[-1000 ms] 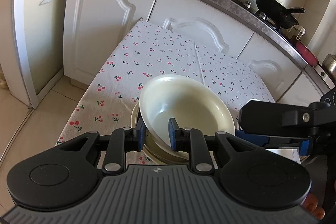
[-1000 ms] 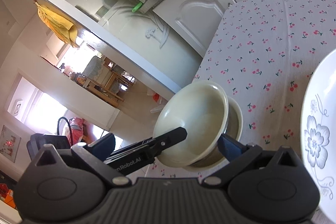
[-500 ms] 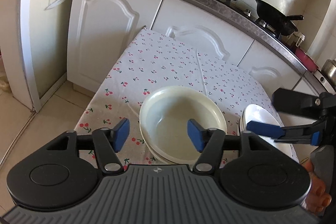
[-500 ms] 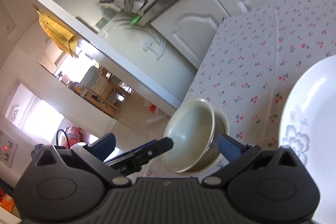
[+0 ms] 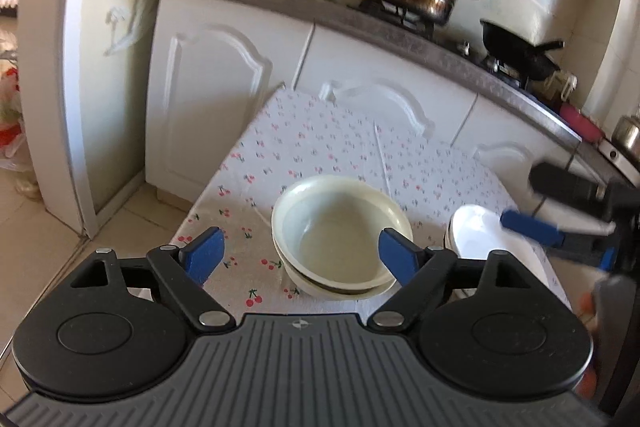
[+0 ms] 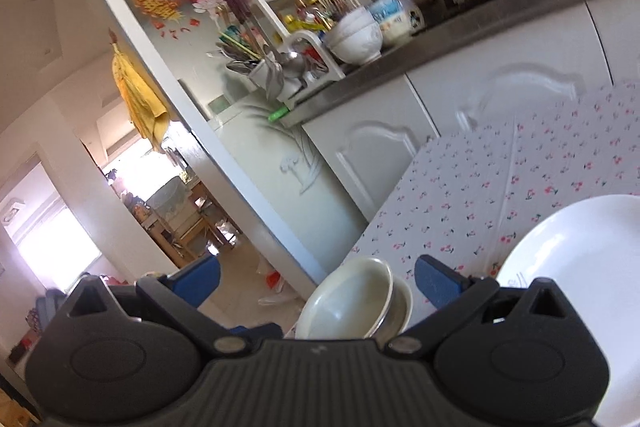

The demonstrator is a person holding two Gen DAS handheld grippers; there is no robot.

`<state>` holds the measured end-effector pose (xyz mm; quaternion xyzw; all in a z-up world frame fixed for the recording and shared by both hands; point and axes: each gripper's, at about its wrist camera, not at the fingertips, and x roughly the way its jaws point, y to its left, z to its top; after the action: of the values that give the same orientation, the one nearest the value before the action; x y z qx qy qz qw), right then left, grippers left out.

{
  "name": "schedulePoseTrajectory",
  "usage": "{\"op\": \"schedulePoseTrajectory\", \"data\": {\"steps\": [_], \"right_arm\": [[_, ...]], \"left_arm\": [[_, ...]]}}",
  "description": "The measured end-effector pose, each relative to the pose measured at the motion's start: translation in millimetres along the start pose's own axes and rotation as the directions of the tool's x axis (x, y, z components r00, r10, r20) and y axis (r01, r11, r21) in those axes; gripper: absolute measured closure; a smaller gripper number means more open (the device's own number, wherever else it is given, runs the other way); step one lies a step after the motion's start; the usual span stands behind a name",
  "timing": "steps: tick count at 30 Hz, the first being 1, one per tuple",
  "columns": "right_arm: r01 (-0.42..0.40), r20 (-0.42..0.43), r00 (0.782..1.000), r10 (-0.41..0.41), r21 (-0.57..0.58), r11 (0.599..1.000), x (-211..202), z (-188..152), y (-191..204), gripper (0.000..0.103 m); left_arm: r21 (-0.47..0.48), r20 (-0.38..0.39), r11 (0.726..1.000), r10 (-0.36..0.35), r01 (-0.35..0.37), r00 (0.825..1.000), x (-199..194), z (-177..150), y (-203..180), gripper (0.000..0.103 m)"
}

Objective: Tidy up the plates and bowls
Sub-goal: 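Lower the cream bowl into the steel bowl and open both grippers, then close both grippers on the rim of the nested bowl stack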

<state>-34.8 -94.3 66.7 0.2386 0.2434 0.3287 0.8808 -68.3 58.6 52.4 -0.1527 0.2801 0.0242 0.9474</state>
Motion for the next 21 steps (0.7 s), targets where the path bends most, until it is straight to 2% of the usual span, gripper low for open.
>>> {"op": "schedulePoseTrajectory", "data": {"steps": [6,12,19,21], "right_arm": [[0.026,-0.051,0.998,-0.026,0.0,1.0,-7.1,-14.4,2.4,0.0],[0.049,-0.067,0.996,-0.051,-0.021,0.999,-18.7,-20.6,8.1,0.0],[0.083,-0.08,0.994,-0.079,0.045,0.996,-14.4,-18.2,1.0,0.0],[0.093,-0.093,0.992,-0.085,0.09,0.992,-9.6,-18.1,-5.6,0.0]], "left_arm": [[0.022,0.058,0.999,0.032,-0.033,0.998,-22.6,-4.5,-9.1,0.0],[0.063,0.027,0.998,0.002,-0.003,1.0,-28.1,-7.5,-11.8,0.0],[0.11,-0.031,0.994,0.005,-0.002,1.0,2.7,4.6,-1.2,0.0],[0.095,-0.056,0.995,-0.002,0.007,0.998,13.4,7.2,3.7,0.0]]}}
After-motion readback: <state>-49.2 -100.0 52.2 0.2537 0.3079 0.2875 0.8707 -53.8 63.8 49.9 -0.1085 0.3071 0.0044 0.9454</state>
